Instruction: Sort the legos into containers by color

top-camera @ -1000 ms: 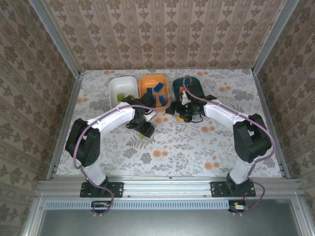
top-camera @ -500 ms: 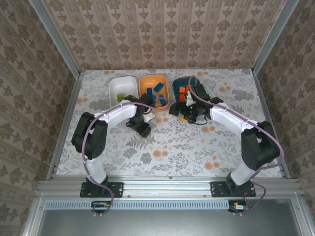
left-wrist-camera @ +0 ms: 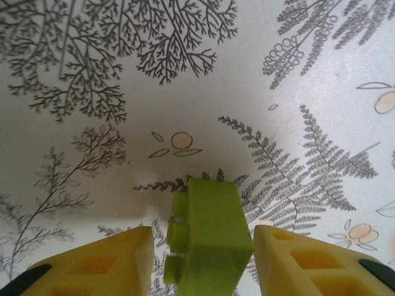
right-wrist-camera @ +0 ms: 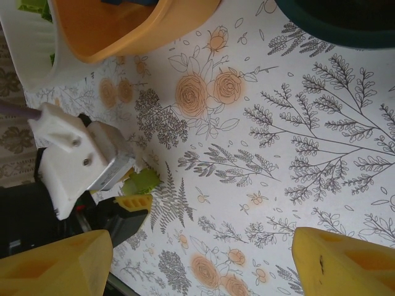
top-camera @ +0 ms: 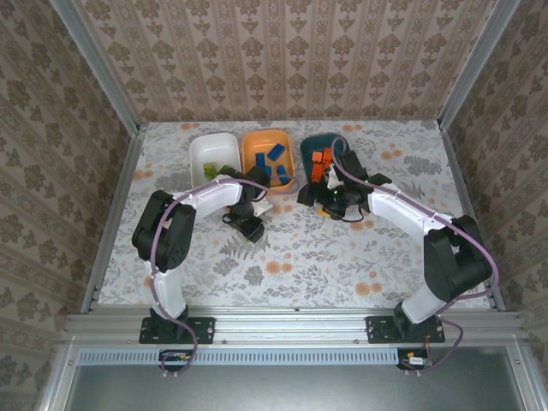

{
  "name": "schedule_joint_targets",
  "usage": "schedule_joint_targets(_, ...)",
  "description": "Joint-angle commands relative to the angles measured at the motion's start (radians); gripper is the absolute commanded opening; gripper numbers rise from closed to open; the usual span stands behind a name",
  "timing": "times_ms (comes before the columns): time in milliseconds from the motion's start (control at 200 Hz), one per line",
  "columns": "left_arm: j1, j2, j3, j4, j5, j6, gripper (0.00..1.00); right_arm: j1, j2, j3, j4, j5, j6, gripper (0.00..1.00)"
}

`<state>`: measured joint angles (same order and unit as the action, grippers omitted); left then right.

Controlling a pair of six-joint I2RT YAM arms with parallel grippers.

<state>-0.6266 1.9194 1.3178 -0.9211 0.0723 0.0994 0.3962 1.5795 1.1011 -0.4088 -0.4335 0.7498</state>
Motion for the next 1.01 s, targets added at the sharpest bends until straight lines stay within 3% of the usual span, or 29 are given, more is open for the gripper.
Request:
schedule_joint_targets(0, 0.009, 0.022, -0.010, 0.002, 0.033, 0.015, 0.40, -0.005, -0.039, -0.020, -0.012, 0.026, 0.021, 0.77)
schedule_joint_targets(115, 0.020, 0.025, 0.003, -0.003, 0.036, 0.000, 0.30, -0.005, -0.045, -0.022, -0.010, 0.032, 0.025, 0.77)
schedule_joint_targets(370, 0.087, -0.028, 0.110, -0.011, 0.130, -0.104, 0.25, -0.005, -0.044, -0.024, 0.000, 0.033, 0.034, 0.77)
schedule_joint_targets(525, 0.098, -0.066, 0.122, 0.103, 0.309, -0.306, 0.25, -0.004, -0.039, -0.021, 0.008, 0.031, 0.042, 0.77)
schedule_joint_targets(690, 0.081, -0.097, 0.021, 0.404, 0.529, -0.609, 0.24, -0.003, -0.050, -0.034, 0.018, 0.034, 0.049, 0.77)
schedule_joint_targets(1000, 0.158, -0.149, 0.055, 0.651, 0.696, -0.909, 0.24, -0.004, -0.088, -0.082, 0.056, 0.048, 0.055, 0.77)
